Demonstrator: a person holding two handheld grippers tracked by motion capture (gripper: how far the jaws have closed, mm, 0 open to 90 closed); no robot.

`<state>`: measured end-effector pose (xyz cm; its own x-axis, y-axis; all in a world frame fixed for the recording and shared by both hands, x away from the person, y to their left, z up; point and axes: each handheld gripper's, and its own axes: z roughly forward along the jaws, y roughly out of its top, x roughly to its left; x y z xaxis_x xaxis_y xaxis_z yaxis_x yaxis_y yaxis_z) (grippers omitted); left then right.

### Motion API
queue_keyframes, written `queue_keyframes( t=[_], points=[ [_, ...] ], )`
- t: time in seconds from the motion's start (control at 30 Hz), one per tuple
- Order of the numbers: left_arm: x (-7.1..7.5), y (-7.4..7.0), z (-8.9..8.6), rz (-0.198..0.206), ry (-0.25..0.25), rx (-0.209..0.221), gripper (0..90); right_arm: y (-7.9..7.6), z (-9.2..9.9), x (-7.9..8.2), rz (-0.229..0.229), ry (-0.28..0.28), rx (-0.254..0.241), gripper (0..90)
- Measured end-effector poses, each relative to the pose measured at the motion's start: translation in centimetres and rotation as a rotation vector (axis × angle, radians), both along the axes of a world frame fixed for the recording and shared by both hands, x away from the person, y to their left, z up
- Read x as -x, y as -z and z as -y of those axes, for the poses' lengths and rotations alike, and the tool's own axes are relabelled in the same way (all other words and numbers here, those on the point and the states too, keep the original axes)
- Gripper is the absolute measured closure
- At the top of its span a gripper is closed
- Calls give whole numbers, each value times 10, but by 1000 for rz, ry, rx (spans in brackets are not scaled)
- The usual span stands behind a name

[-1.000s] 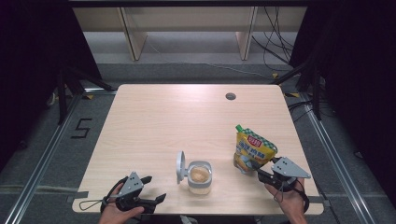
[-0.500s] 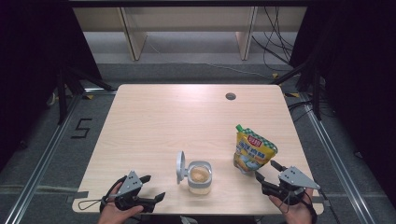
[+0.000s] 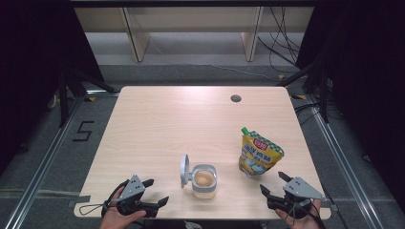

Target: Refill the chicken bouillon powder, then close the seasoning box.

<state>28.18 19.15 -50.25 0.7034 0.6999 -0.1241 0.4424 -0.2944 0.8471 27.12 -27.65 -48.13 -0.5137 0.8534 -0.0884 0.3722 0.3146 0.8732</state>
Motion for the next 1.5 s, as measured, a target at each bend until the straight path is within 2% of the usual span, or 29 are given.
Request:
queue_keyframes(
  t=[0.03, 0.07, 0.13, 0.23, 0.4, 0.47, 0.5, 0.53, 0.57, 0.6, 0.63, 0.67, 0.7, 0.77, 0.8, 0.87, 0.93, 1.0, 1.03, 1.07, 1.1, 1.2, 1.23, 1.27, 1.3, 1.4, 1.43, 1.47, 1.5],
  points=[
    [0, 0, 0, 1, 1, -3, 166, 0, 1, 0, 25, -2, 26, 235],
    [0, 0, 0, 1, 0, -3, 166, 0, -1, 2, -10, -7, 2, 235],
    [-1, -1, -2, 20, 15, -18, 166, -1, 0, 3, 17, -1, 29, 236],
    [1, -2, -2, 1, -6, 6, 161, -1, -2, 5, -11, 2, 9, 235],
    [-1, -5, -3, 3, 13, -5, 207, 1, -1, 7, -30, -5, 13, 239],
    [0, -5, -1, -2, 10, 9, 262, 1, -2, 10, -45, 8, 11, 241],
    [0, -5, -2, 10, 28, -11, 287, 1, -2, 10, -46, 6, 12, 242],
    [2, -6, 0, -6, 12, -2, 322, 1, -1, 9, -33, -11, 23, 244],
    [1, -7, -1, 6, 25, -10, 386, 1, -1, 8, -10, -9, 44, 246],
    [2, -7, -1, 18, 21, 0, 435, 1, -1, 10, -25, -4, 37, 251],
    [2, -9, -1, 21, 28, -1, 490, 1, -1, 9, 3, -5, 48, 254],
    [2, -10, -1, 34, 29, 3, 567, 0, -2, 11, -26, -2, 31, 255],
    [2, -11, -1, 43, 22, 7, 622, 0, -1, 9, 2, -5, 46, 255],
    [3, -14, 1, 50, 17, 7, 732, 1, -1, 10, -24, -2, 36, 255],
    [3, -16, 1, 59, 11, -5, 773, 1, -1, 10, -7, 2, 46, 256],
    [3, -18, 5, 69, 30, 13, 840, 2, -2, 10, -31, -4, 32, 258],
    [2, -22, 9, 72, 39, 3, 881, 2, -2, 9, -8, -8, 43, 260],
    [1, -26, 9, 91, 56, -27, 890, 2, -4, 9, -28, -10, 32, 261],
    [1, -27, 11, 74, 48, 2, 891, 2, -3, 9, -5, -11, 45, 261],
    [1, -30, 11, 82, 48, -10, 891, 3, -4, 10, -40, -11, 27, 262],
    [1, -32, 12, 81, 54, 4, 891, 3, -4, 10, -37, -12, 27, 263],
    [-1, -40, 16, 97, 71, -15, 891, 2, -3, 10, -30, -4, 35, 263],
    [-2, -43, 18, 95, 80, -15, 891, 2, -2, 9, -7, -8, 52, 263],
    [-3, -45, 20, 103, 94, -24, 891, 2, -2, 10, -10, -3, 48, 263],
    [-5, -48, 21, 107, 97, -28, 891, 2, -4, 11, -45, 7, 24, 263],
    [-8, -55, 26, 104, 100, -18, 892, 3, -2, 10, -13, -3, 46, 263],
    [-9, -56, 28, 103, 102, -16, 891, 3, -4, 11, -23, 6, 33, 263],
    [-10, -58, 29, 111, 119, -32, 891, 3, -3, 10, -8, -11, 48, 263],
    [-11, -59, 31, 113, 122, -28, 891, 3, -4, 10, -39, -21, 22, 263]
  ],
)
